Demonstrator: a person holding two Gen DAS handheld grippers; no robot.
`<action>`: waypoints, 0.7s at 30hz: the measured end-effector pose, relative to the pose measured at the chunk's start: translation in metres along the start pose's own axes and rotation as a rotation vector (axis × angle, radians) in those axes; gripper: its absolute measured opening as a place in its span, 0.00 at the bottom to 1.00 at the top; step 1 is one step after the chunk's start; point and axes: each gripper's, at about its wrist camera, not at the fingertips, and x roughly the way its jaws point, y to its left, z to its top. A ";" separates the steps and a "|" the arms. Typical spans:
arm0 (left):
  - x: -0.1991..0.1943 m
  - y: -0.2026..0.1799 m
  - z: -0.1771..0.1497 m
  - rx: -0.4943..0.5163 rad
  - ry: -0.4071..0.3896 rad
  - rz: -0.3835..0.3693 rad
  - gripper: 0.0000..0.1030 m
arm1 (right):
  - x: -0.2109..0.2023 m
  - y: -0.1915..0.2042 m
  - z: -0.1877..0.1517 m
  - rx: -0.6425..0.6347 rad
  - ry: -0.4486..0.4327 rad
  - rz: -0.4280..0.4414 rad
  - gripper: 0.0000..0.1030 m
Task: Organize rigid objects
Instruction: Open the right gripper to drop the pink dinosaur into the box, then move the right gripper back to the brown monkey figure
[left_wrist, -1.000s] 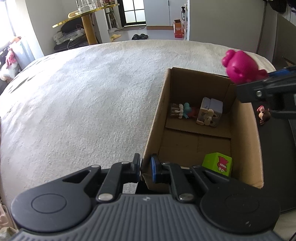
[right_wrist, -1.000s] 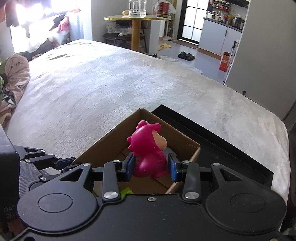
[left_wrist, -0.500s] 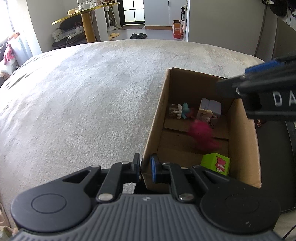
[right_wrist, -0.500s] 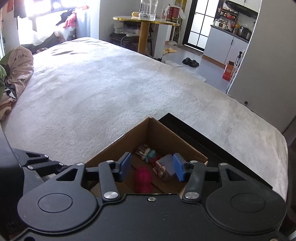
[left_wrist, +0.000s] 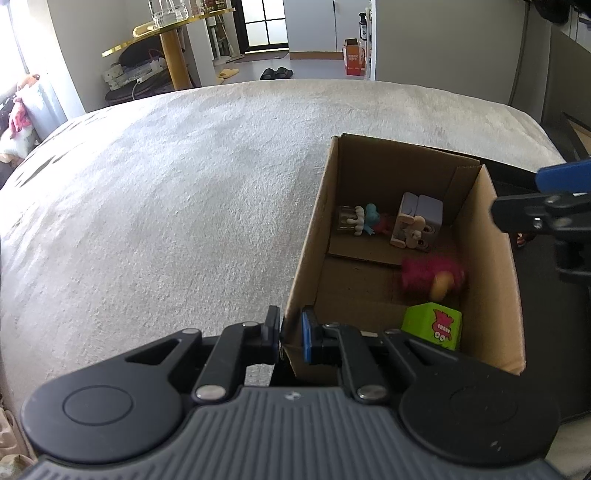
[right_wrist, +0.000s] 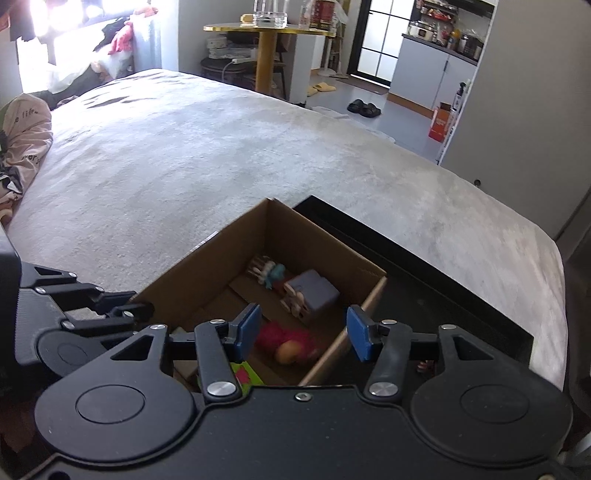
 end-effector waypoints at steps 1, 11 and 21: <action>0.000 -0.001 0.000 0.003 0.000 0.003 0.11 | -0.001 -0.003 -0.002 0.009 -0.001 -0.001 0.51; 0.000 -0.008 -0.001 0.035 -0.001 0.039 0.11 | -0.006 -0.023 -0.020 0.064 -0.003 -0.010 0.53; 0.001 -0.016 0.000 0.075 0.000 0.084 0.11 | -0.008 -0.045 -0.041 0.121 -0.010 -0.015 0.56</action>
